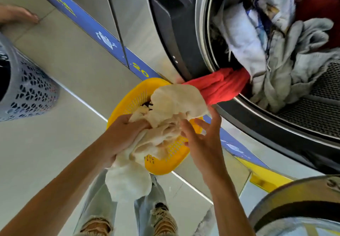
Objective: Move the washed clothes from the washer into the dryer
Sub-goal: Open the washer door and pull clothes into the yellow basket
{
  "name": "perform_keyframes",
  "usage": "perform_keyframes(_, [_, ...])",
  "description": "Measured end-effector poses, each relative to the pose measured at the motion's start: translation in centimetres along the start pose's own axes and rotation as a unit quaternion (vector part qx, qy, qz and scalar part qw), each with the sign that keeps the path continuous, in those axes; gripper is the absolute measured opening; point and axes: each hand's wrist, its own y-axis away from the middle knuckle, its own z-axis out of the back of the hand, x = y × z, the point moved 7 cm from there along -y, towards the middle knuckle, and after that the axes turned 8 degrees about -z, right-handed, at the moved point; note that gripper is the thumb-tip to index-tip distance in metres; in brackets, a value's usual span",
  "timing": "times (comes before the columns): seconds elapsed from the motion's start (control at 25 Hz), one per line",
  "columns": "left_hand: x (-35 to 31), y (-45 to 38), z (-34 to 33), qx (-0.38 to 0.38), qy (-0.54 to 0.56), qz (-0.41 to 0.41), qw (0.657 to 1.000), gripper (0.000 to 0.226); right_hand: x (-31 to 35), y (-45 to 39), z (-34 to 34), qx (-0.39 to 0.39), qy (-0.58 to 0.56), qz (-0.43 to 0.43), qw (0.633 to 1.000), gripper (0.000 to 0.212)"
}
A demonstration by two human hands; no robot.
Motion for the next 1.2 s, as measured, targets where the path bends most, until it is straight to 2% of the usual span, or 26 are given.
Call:
perform_keyframes(0.04, [0.9, -0.3, 0.0, -0.03, 0.007, -0.002, 1.0, 0.016, -0.7, -1.6, -1.0, -0.009, 0.039, -0.008, 0.999, 0.068])
perform_keyframes(0.12, [2.9, -1.9, 0.1, -0.088, 0.014, -0.027, 0.996, 0.031, -1.5, -3.9, -3.2, -0.019, 0.108, 0.016, 0.994, 0.055])
perform_keyframes(0.2, [3.5, -3.1, -0.2, -0.088, -0.046, -0.043, 0.994, 0.06, -0.3, -4.6, -3.1, -0.076, 0.119, 0.07, 0.987, 0.032])
perform_keyframes(0.24, [3.5, -3.7, -0.4, -0.072, -0.097, -0.043, 0.992, 0.073, 0.6, -4.7, -1.8, -0.117, 0.109, 0.093, 0.983, 0.031])
perform_keyframes(0.28, [3.1, -4.1, -0.6, -0.059, -0.133, -0.046, 0.988, 0.075, 1.5, -4.9, 0.0, -0.152, 0.091, 0.114, 0.977, 0.036])
perform_keyframes(0.4, [0.6, -5.1, -1.0, -0.045, -0.146, -0.076, 0.985, 0.05, 4.0, -6.2, 6.4, -0.24, 0.052, 0.16, 0.956, 0.055])
perform_keyframes(0.48, [-1.2, -5.5, -1.3, -0.043, -0.147, -0.112, 0.982, 0.022, 6.4, -7.6, 8.7, -0.269, 0.116, 0.15, 0.944, 0.069])
perform_keyframes(0.52, [-2.0, -5.5, -1.8, -0.035, -0.144, -0.127, 0.981, 0.018, 7.3, -8.6, 8.9, -0.25, 0.165, 0.136, 0.944, 0.071])
perform_keyframes(0.6, [-2.8, -5.5, -3.1, -0.017, -0.136, -0.135, 0.981, 0.026, 8.6, -9.4, 8.6, -0.217, 0.204, 0.138, 0.944, 0.052])
perform_keyframes(0.68, [-3.7, -5.0, -5.0, -0.004, -0.105, -0.142, 0.984, 0.039, 8.6, -8.6, 8.5, -0.232, 0.164, 0.156, 0.946, 0.023])
perform_keyframes(0.76, [-4.7, -4.8, -7.0, 0.002, -0.042, -0.12, 0.992, 0.054, 7.1, -6.6, 8.3, -0.225, 0.113, 0.116, 0.961, 0.009])
perform_keyframes(0.84, [-5.3, -5.2, -8.6, 0.009, 0.022, -0.079, 0.997, 0.066, 4.4, -4.1, 6.0, -0.142, 0.052, 0.068, 0.986, 0.01])
perform_keyframes(0.92, [-5.6, -5.4, -10.0, 0.039, 0.084, -0.058, 0.994, 0.074, 2.6, -1.1, 1.9, -0.007, 0.006, 0.051, 0.999, 0.018])
perform_keyframes(1.0, [-5.3, -5.3, -10.8, 0.088, 0.05, -0.082, 0.991, 0.063, 0.6, 0.7, -1.3, 0.083, 0.003, 0.041, 0.996, 0.019])
perform_keyframes(1.08, [-4.4, -4.9, -9.8, 0.084, -0.043, -0.105, 0.99, 0.044, -0.9, 0.8, -2.7, 0.131, 0.05, 0.038, 0.989, 0.017])
perform_keyframes(1.12, [-3.6, -4.9, -8.4, 0.058, -0.045, -0.101, 0.992, 0.038, -1.7, 0.4, -2.8, 0.146, 0.061, 0.035, 0.987, 0.018])
perform_keyframes(1.2, [-1.6, -4.9, -4.6, -0.014, -0.012, -0.082, 0.996, 0.03, -2.2, -0.9, -1.3, 0.105, -0.01, 0.003, 0.994, 0.031])
